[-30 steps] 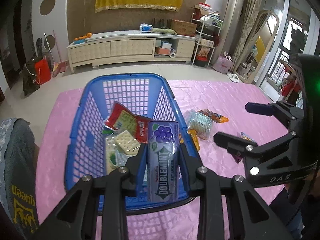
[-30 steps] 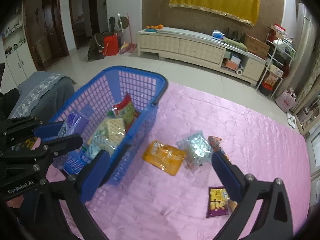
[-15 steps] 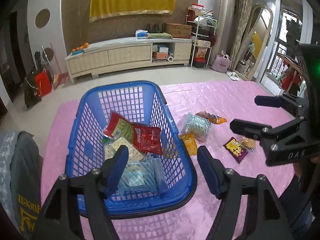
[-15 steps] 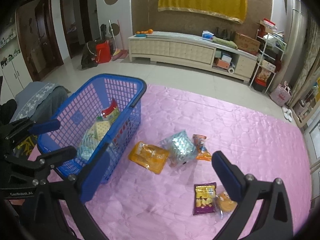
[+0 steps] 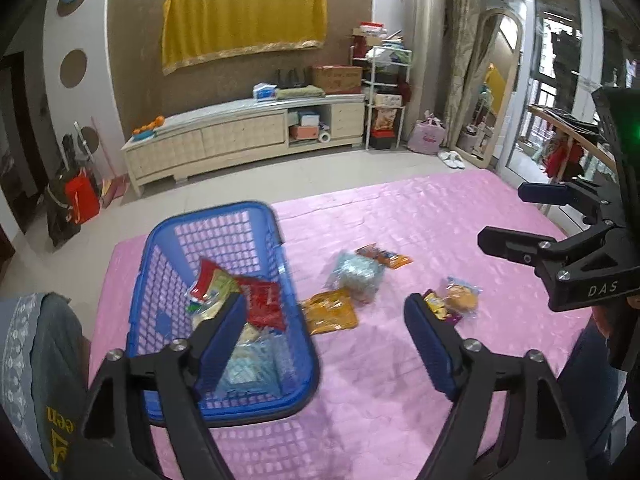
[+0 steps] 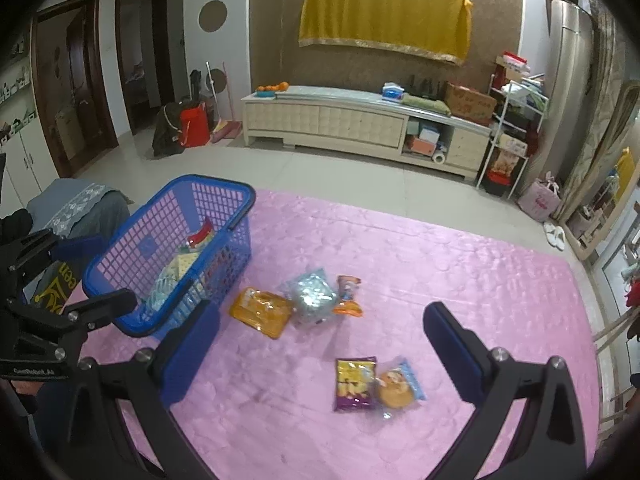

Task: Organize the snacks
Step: 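Move both grippers back over the remaining snacks on the mat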

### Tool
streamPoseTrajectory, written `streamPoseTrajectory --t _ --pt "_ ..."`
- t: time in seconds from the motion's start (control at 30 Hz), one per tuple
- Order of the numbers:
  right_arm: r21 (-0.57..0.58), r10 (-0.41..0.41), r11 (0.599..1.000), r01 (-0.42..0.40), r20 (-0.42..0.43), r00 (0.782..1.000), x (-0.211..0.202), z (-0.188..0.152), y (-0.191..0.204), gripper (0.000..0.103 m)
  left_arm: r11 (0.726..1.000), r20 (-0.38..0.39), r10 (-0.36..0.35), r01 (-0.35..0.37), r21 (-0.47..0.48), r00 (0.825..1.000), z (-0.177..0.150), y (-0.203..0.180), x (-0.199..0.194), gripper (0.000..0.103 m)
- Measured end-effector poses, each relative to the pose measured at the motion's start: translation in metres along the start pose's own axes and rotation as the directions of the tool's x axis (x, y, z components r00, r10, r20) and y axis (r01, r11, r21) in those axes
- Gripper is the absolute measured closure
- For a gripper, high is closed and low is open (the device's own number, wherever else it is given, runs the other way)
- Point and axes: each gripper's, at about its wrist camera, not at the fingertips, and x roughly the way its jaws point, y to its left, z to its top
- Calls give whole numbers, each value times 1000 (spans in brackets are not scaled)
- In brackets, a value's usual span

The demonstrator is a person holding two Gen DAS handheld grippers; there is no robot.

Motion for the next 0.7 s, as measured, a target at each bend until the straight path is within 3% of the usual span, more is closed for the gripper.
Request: streamPoseTrajectory --t 0.37,0.7 --pt "44 -43 998 42 22 999 -11 -15 -47 0 997 -38 -42 44 62 998 17 -50 27 20" --pt "60 -24 998 25 -18 1000 32 -27 -83 0 999 -56 -42 40 -27 998 24 -68 72 20"
